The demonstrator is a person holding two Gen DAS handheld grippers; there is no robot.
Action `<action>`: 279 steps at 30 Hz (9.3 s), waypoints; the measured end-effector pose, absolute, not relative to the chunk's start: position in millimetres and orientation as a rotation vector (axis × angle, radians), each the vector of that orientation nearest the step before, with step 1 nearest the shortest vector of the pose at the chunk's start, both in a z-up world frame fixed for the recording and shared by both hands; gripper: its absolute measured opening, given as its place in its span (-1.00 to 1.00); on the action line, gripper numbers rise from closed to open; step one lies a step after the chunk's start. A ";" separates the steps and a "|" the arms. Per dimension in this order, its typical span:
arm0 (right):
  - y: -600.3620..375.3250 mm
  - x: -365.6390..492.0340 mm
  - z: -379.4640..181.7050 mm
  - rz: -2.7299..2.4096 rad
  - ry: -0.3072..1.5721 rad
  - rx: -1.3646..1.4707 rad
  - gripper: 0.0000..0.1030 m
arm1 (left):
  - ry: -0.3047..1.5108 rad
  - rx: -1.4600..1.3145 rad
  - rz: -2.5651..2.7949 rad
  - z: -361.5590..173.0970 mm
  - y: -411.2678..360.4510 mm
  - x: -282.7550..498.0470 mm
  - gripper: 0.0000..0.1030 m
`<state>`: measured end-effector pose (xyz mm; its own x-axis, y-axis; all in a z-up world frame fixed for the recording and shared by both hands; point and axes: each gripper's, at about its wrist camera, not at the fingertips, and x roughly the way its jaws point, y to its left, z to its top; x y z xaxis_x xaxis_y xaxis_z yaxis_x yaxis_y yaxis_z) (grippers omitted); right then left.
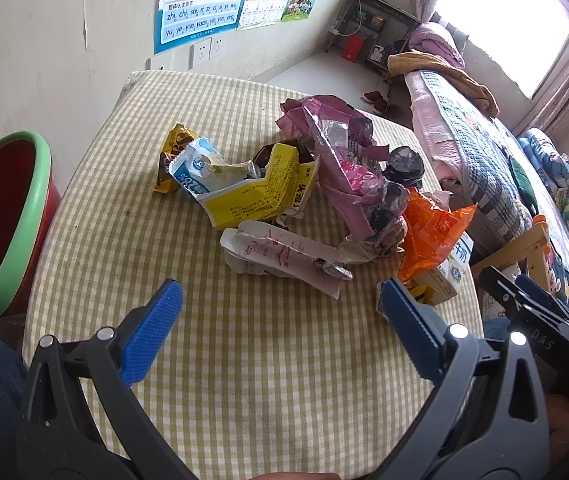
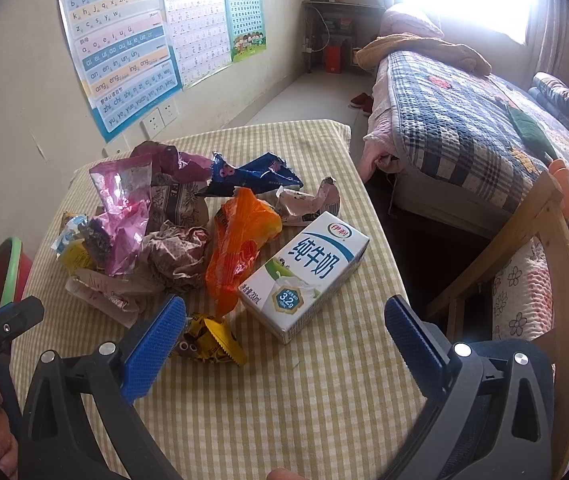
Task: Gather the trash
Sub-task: 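Grasp the white-pink wrapper with the left tool while the right tool grasps the orange bag, then carry the white-pink wrapper and orange bag with both tools over the red bucket, then open the left tool over the bucket while the right tool releases the orange bag, then move both open tools back over the wrapper pile on the table, then grasp the yellow wrapper with the left tool while the right tool grasps crumpled paper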
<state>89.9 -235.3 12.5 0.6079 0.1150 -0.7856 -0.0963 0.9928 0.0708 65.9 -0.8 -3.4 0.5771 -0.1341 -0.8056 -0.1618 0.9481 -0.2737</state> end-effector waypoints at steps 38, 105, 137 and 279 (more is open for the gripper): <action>-196.4 138.4 13.8 0.282 0.956 -0.019 -0.75 | 1.086 -0.590 0.032 -48.0 23.2 85.6 -0.79; 159.1 45.7 93.1 0.944 0.758 -0.215 -0.74 | 0.805 -0.531 0.503 55.1 274.6 -58.4 -0.76; 90.2 52.3 87.0 0.824 0.806 -0.189 0.41 | 0.808 -0.486 0.457 66.2 233.0 -41.9 0.79; -172.4 142.0 -13.8 0.389 1.088 0.047 -0.36 | 1.159 -0.075 -0.229 -49.3 2.0 166.7 0.12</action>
